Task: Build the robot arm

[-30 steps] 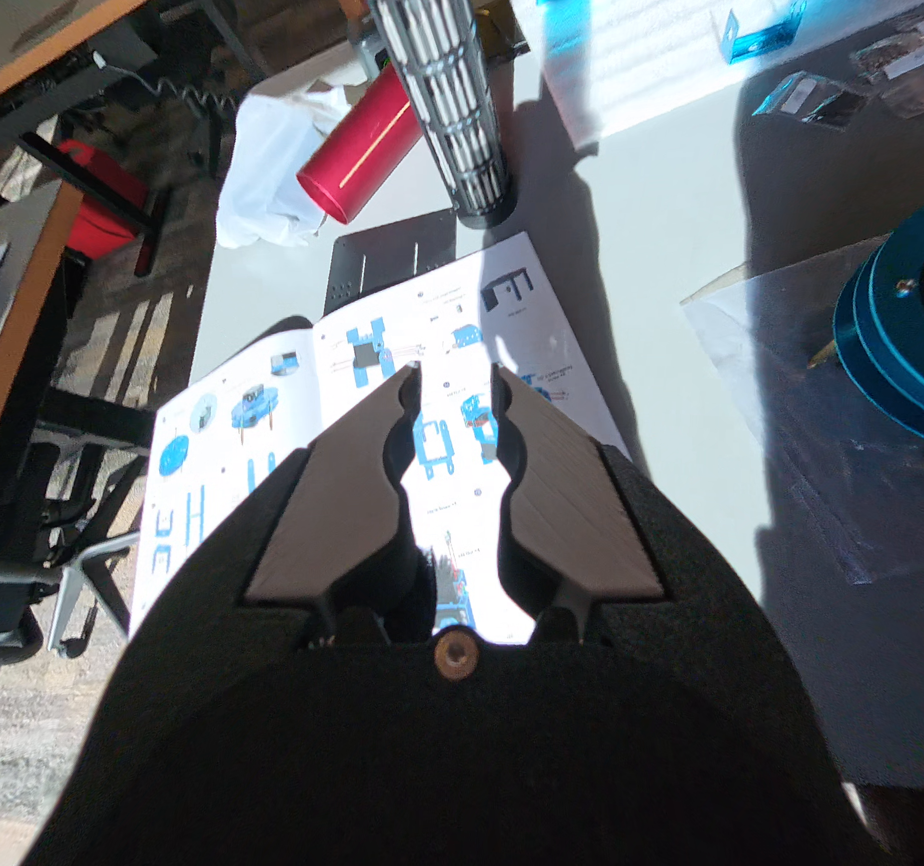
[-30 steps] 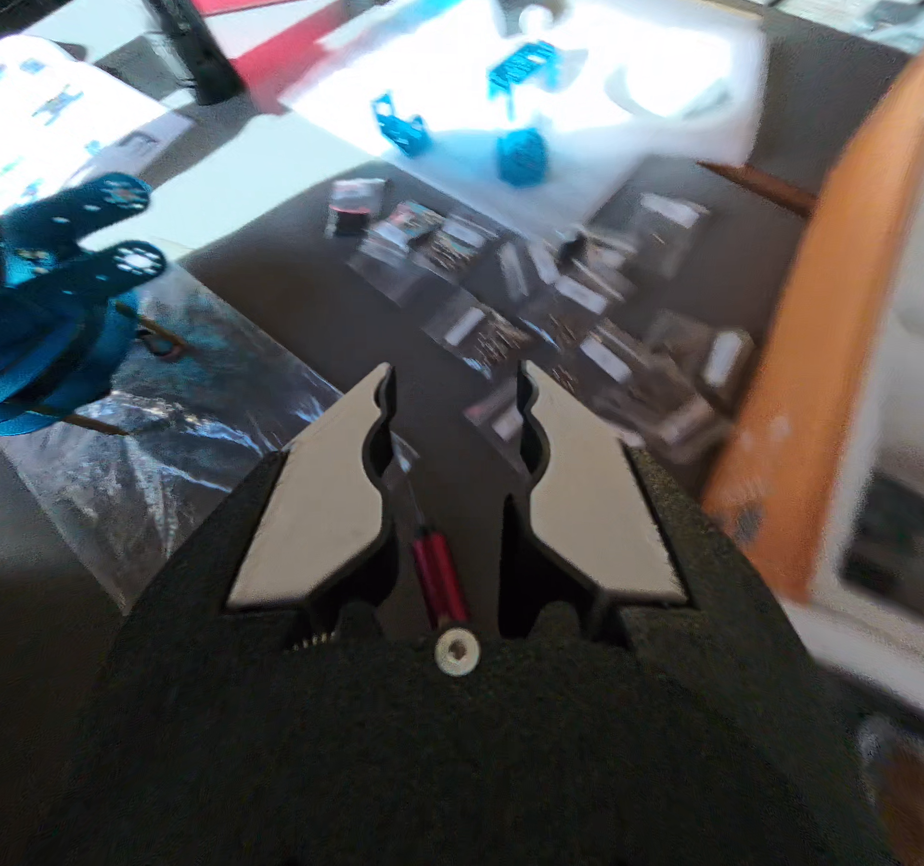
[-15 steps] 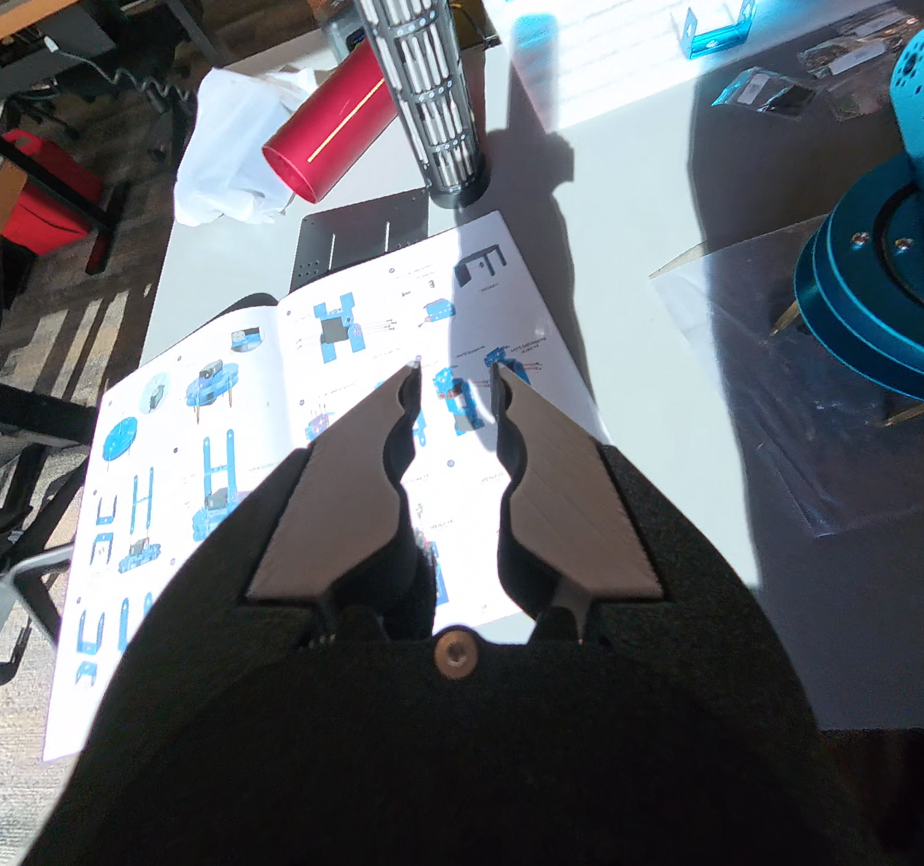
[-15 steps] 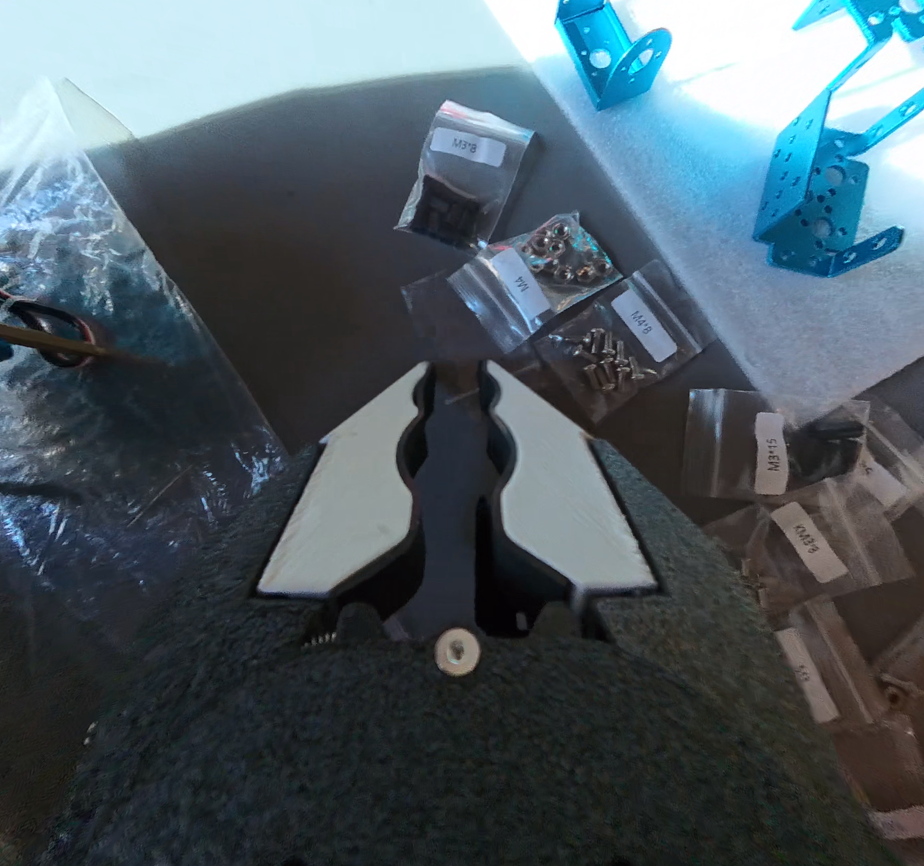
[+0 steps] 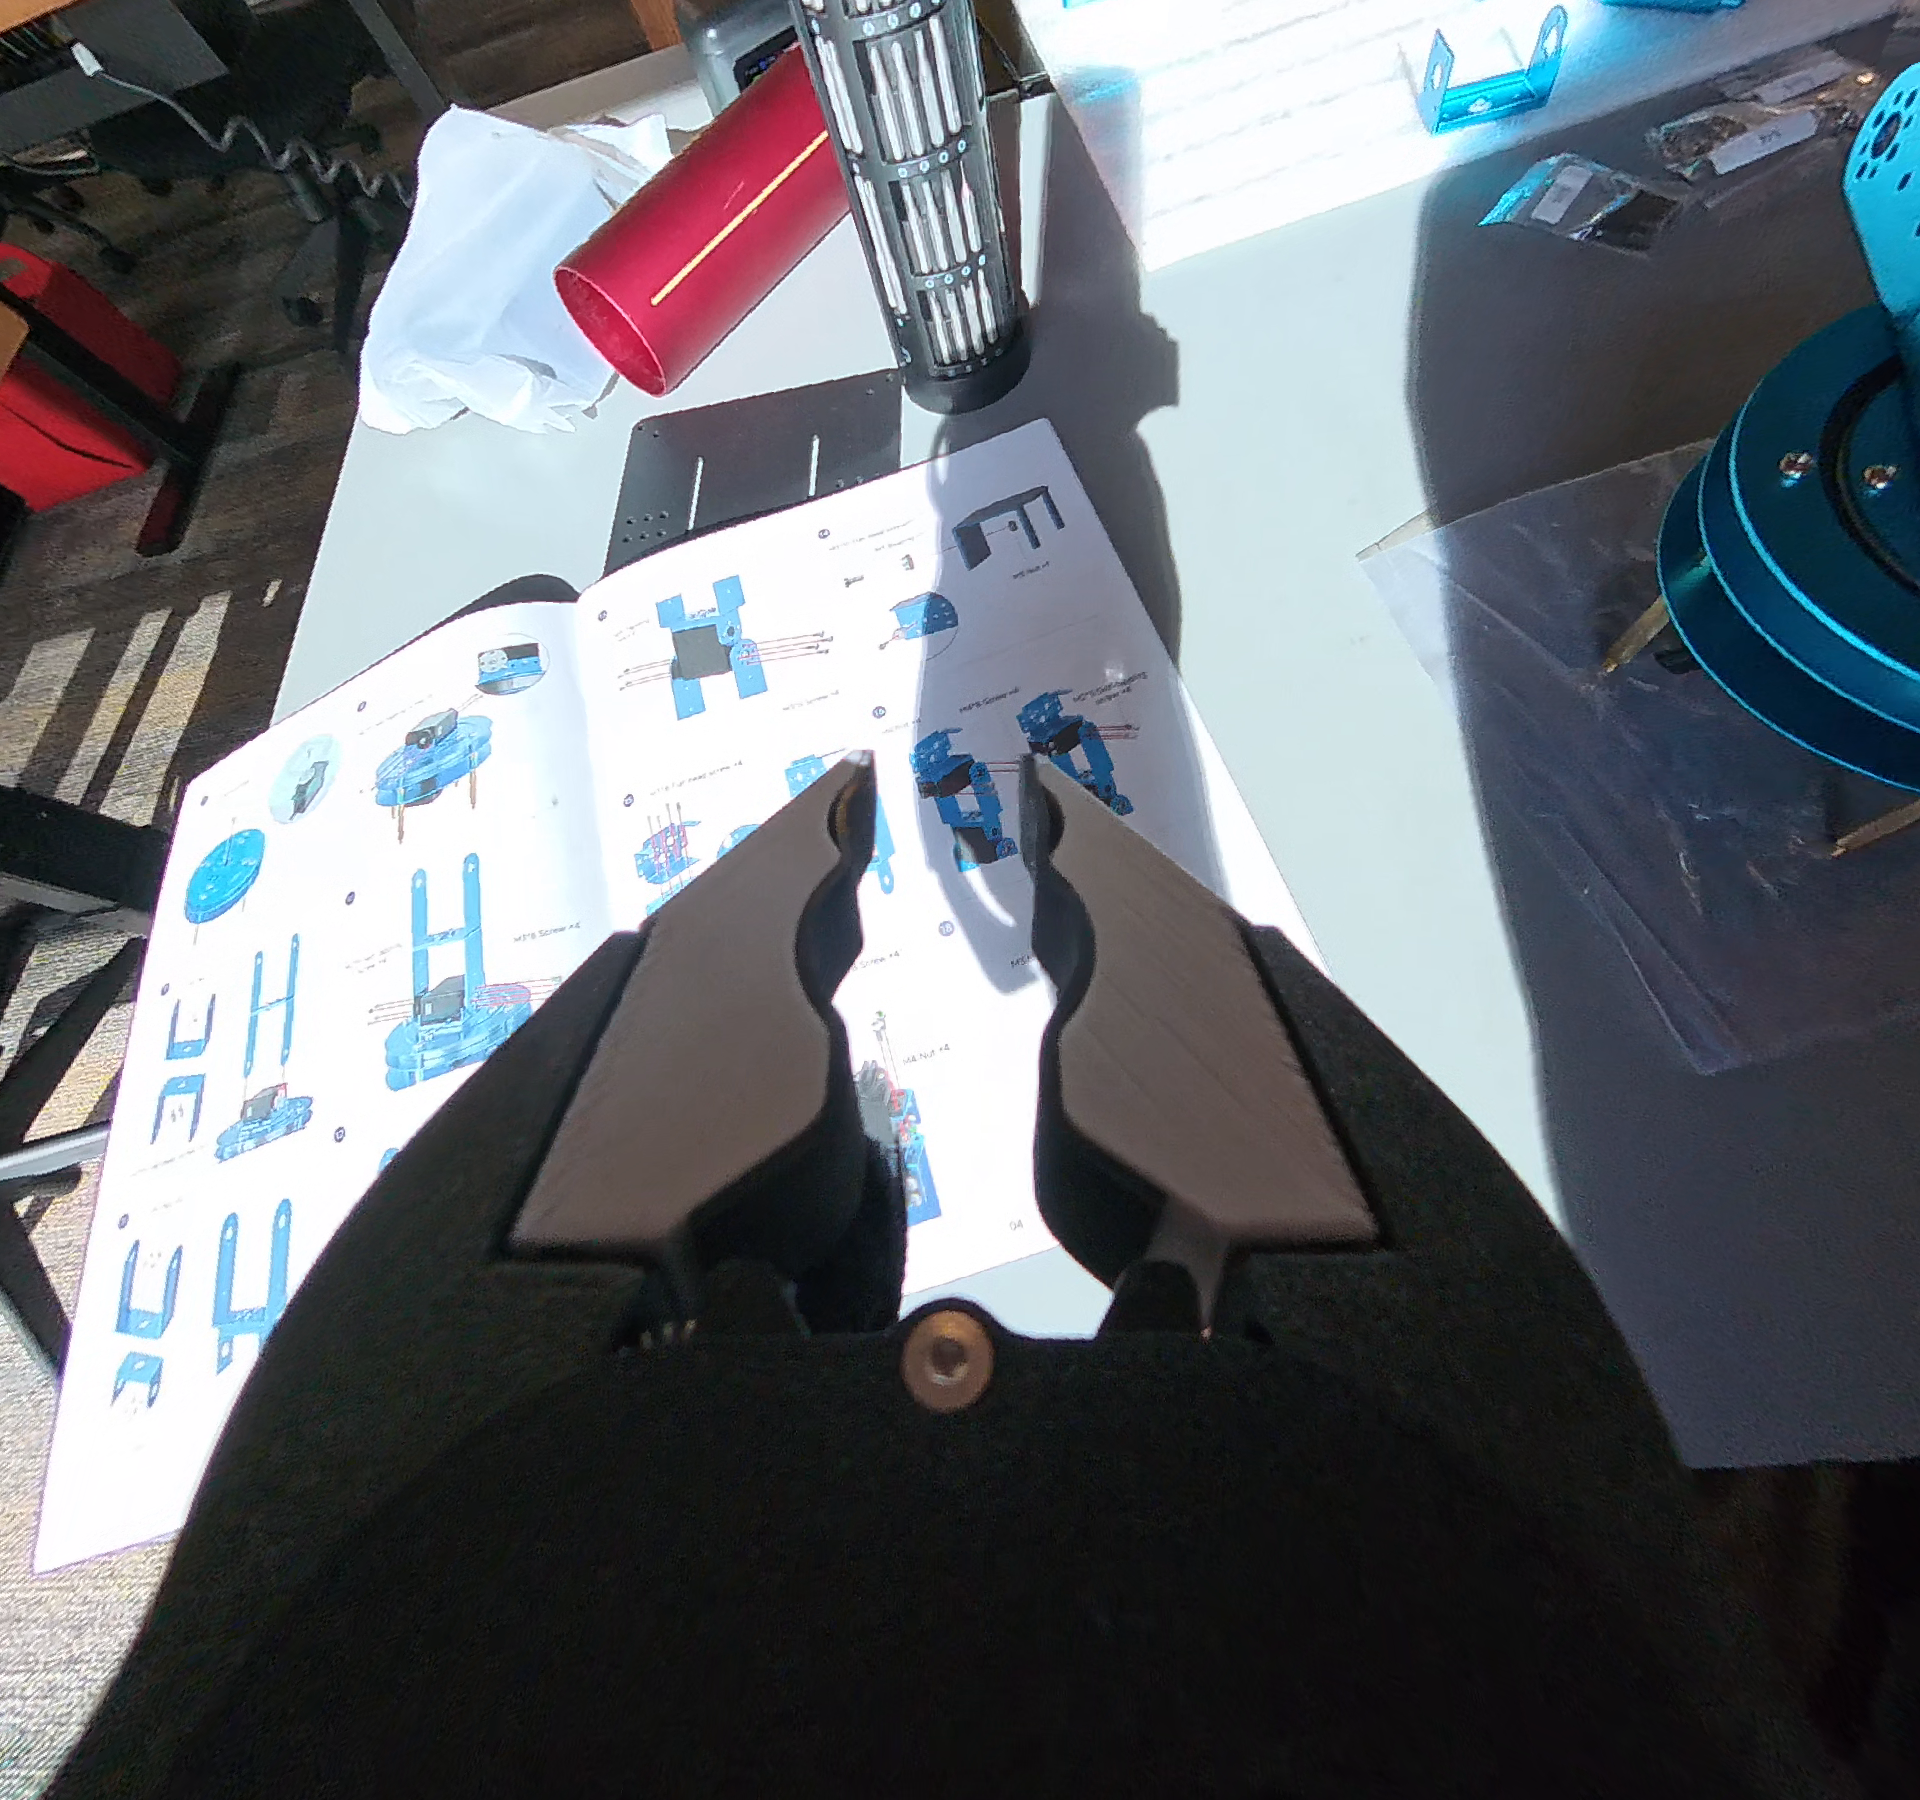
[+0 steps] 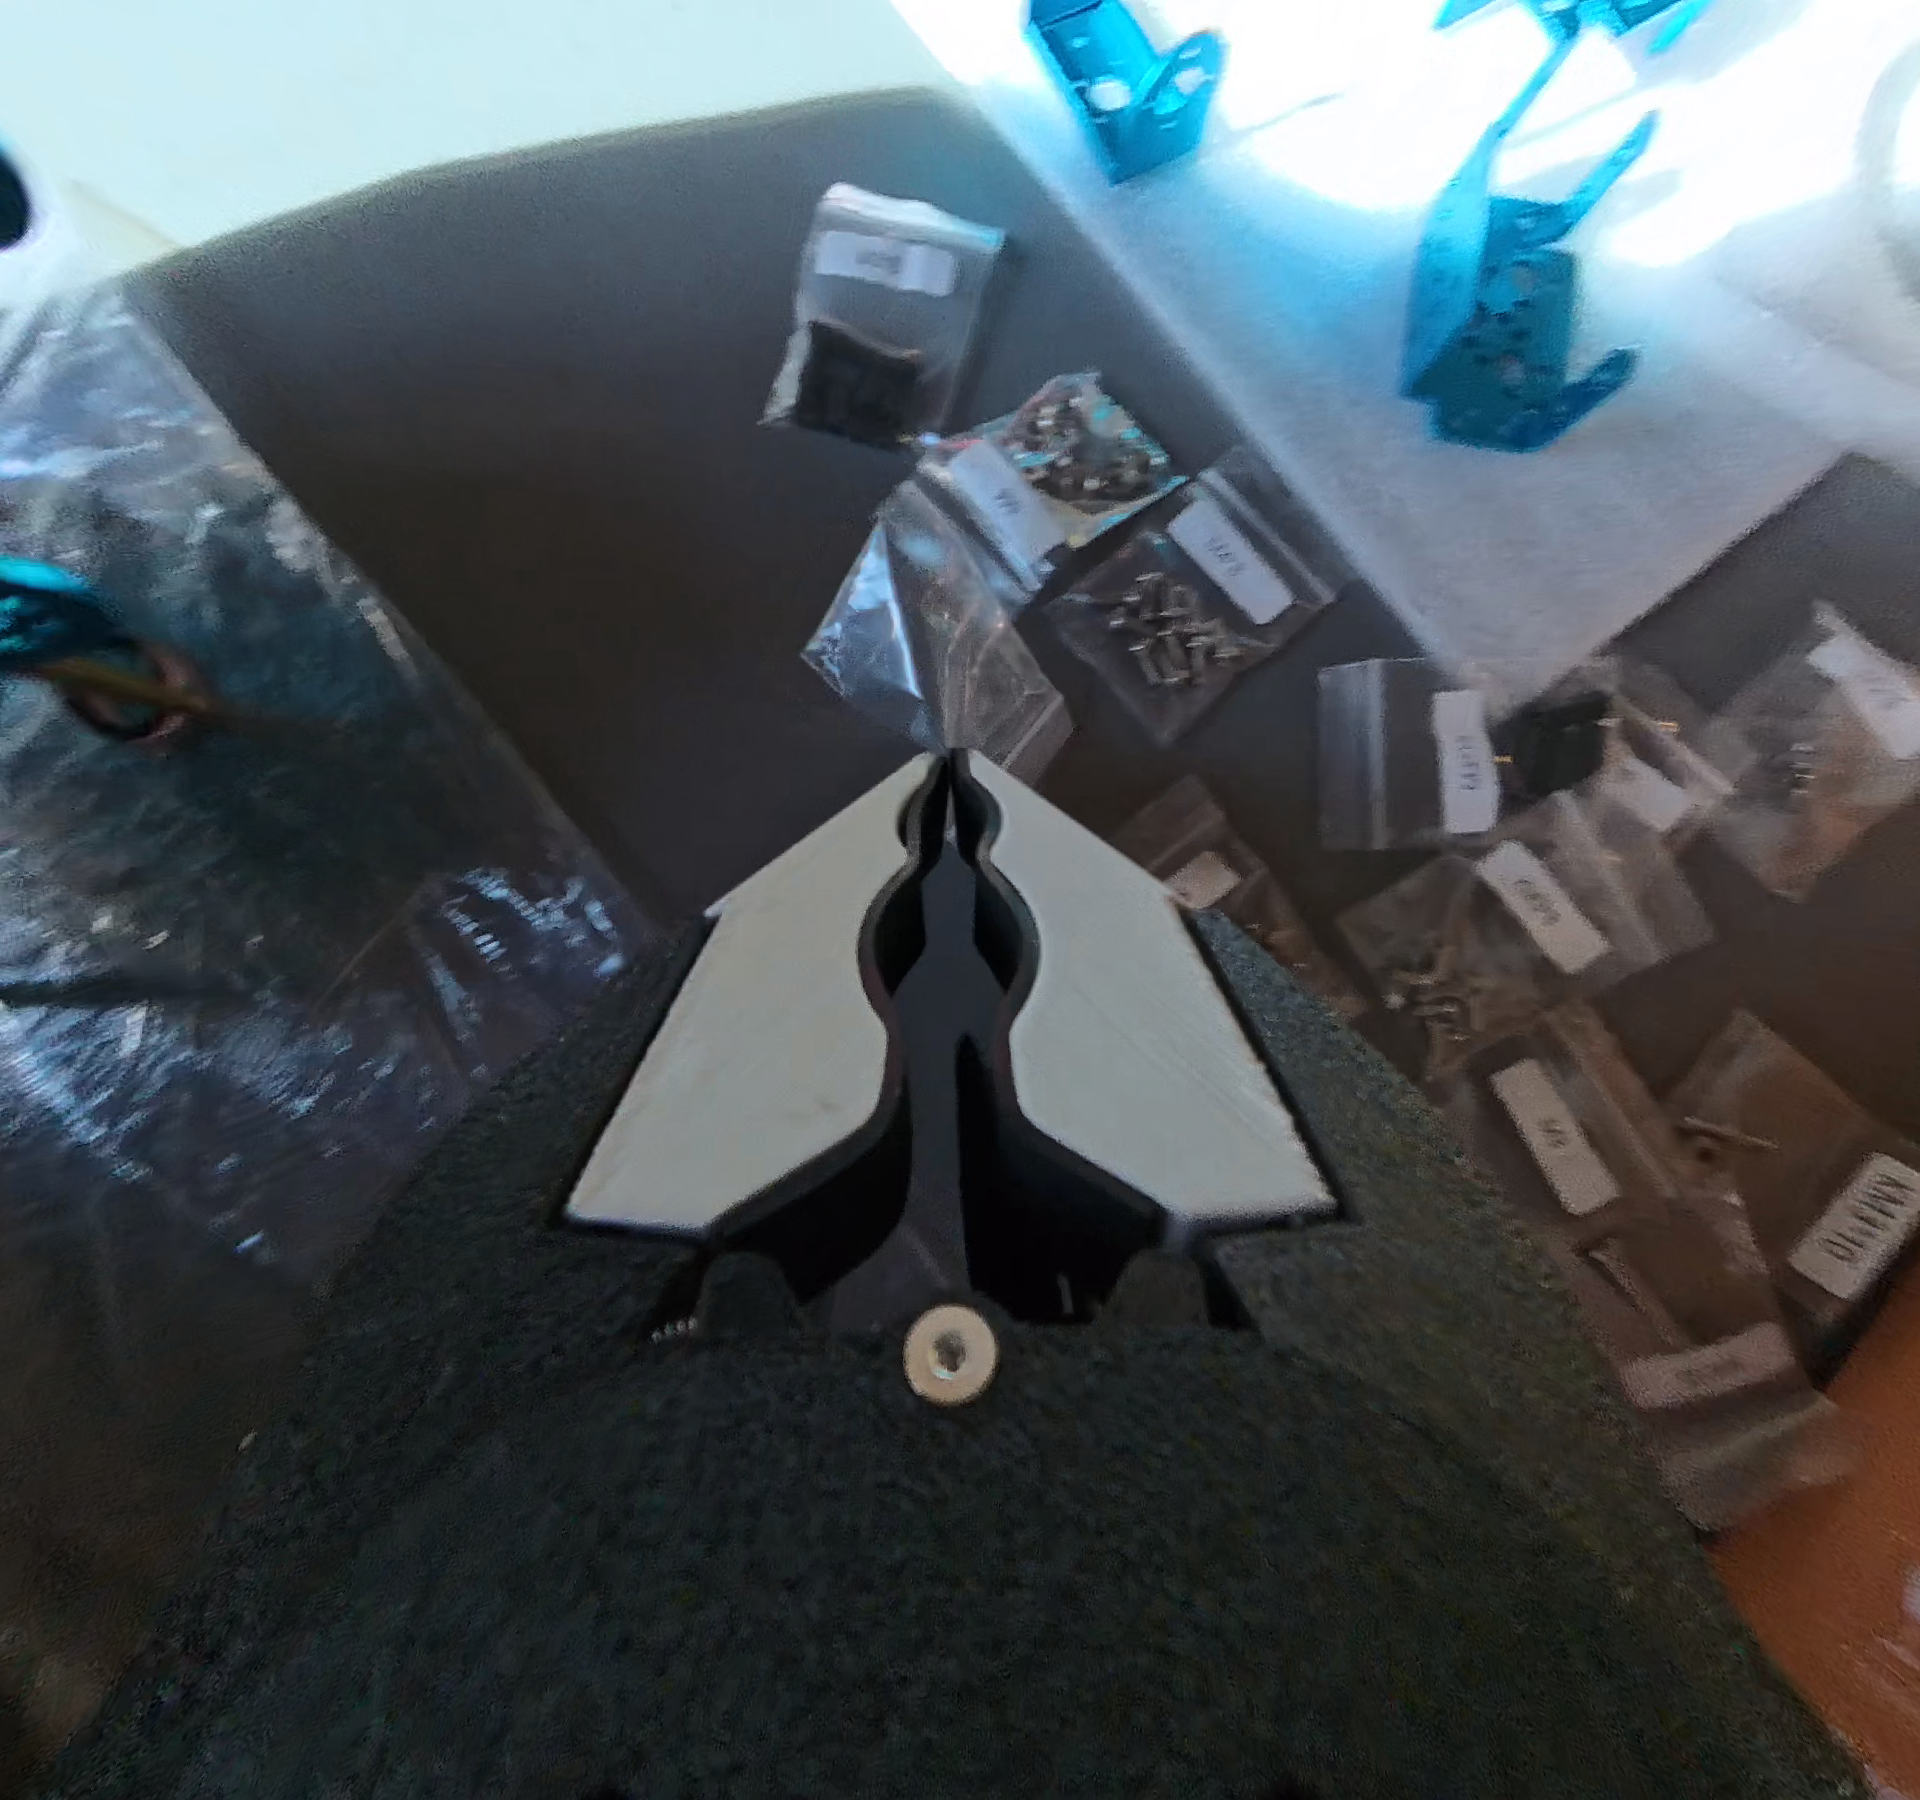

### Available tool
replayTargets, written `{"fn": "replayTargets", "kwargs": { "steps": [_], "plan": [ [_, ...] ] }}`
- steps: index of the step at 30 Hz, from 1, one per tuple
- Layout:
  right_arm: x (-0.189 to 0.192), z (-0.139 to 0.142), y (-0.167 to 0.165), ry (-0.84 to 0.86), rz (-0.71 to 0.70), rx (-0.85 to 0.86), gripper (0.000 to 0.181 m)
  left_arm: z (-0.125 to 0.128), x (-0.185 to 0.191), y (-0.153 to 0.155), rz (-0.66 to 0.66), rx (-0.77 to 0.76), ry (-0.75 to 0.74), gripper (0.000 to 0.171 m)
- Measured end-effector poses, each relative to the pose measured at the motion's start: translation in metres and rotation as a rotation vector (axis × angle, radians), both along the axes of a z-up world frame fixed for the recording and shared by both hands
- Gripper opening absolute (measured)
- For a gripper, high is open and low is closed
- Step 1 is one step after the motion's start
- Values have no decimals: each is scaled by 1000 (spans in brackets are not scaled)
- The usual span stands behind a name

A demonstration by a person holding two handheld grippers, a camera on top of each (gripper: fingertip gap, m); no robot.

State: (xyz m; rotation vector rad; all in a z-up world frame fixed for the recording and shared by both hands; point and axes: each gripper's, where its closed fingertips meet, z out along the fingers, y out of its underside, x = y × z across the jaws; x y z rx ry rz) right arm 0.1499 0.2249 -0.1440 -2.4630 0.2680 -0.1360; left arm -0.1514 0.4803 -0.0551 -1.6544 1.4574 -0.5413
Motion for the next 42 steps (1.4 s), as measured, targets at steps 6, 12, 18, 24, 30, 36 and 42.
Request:
{"fn": "replayTargets", "kwargs": {
  "steps": [6,12,18,24,30,36,42],
  "plan": [
    [22,-7,-21,57,-116,-48,11,11,3,-6,-7,18,-2,27],
    [11,39,-69,-13,-143,100,25,15,4,-17,-5,14,7,26],
    [22,55,-153,-15,-310,250,23,20,10,-24,4,24,17,26],
    [33,58,-172,-39,-364,361,23,27,24,-39,-21,35,23,27],
    [24,49,-163,-62,-311,342,23,23,28,-46,-20,47,54,27],
    [18,56,-166,-73,-304,350,23,42,56,-44,-72,125,103,27],
    [16,56,-168,-78,-301,362,23,82,170,-113,-505,156,184,26]
  ]
}}
